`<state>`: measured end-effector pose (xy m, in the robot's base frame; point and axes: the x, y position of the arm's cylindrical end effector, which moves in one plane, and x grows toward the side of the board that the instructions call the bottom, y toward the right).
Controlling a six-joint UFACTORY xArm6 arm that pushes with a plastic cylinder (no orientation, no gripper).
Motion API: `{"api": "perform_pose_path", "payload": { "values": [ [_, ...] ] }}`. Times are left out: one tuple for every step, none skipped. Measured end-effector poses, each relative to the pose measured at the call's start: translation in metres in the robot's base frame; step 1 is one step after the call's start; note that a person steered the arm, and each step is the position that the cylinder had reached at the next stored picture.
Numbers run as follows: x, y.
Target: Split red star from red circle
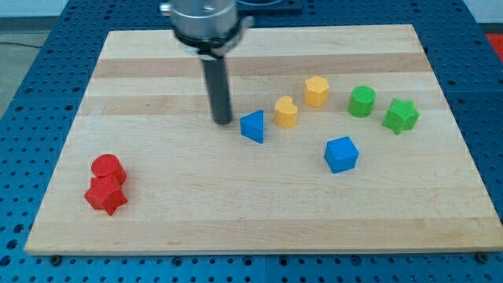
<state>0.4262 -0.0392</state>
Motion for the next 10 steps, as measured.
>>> {"api": "perform_pose_path", "payload": {
  "values": [
    [0.035, 0.011],
    [0.051, 0.035],
    [0.051, 0.022],
    [0.064, -0.002],
    [0.064, 0.009],
    [0.064, 0.011],
    [0.038, -0.038],
    [-0.012, -0.115],
    [-0.02, -0.222],
    [0.01, -0.266]
  ]
}}
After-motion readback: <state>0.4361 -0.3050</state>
